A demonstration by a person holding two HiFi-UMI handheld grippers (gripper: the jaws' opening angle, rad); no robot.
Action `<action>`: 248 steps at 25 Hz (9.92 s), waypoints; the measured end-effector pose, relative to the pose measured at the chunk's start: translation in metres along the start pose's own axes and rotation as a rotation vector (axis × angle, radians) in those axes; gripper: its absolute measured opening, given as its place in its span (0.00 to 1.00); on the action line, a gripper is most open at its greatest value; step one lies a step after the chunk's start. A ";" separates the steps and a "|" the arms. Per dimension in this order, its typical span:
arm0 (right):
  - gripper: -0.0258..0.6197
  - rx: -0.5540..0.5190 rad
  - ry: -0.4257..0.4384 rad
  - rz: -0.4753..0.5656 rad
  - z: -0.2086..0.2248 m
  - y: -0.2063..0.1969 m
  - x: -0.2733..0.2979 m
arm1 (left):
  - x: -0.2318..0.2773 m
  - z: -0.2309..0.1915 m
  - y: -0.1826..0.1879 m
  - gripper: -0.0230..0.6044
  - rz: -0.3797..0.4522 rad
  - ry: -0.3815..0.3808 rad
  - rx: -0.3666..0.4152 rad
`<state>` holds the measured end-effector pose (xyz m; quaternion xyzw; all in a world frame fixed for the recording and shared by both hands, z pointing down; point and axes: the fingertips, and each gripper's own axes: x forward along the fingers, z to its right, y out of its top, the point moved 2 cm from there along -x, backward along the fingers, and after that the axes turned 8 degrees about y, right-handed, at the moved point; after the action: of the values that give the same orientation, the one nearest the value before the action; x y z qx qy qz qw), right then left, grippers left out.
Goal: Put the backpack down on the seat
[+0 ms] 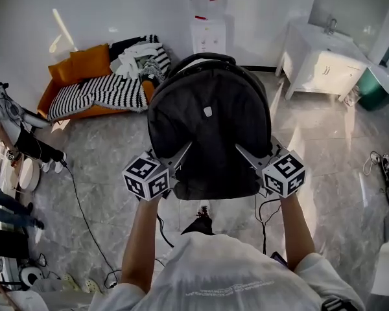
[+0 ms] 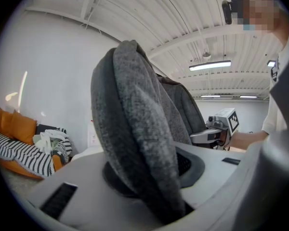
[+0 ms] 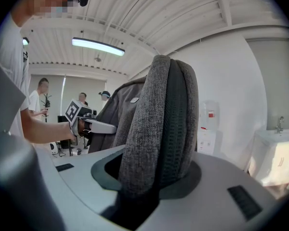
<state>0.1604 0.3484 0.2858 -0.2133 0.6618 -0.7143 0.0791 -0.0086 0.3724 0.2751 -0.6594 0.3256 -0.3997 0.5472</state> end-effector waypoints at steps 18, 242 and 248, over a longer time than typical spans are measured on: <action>0.27 0.055 -0.002 -0.033 0.092 0.006 0.093 | 0.087 -0.099 0.009 0.24 -0.060 -0.009 -0.042; 0.45 0.410 -0.217 -0.534 0.706 -0.492 0.531 | 0.642 -0.620 -0.476 0.56 -0.448 0.326 -0.578; 0.45 0.381 -0.237 -0.499 0.701 -0.456 0.523 | 0.624 -0.622 -0.451 0.51 -0.440 0.365 -0.557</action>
<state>0.0555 -0.4465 0.8601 -0.4317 0.4300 -0.7928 0.0169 -0.2695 -0.3704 0.8753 -0.7548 0.3644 -0.5143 0.1817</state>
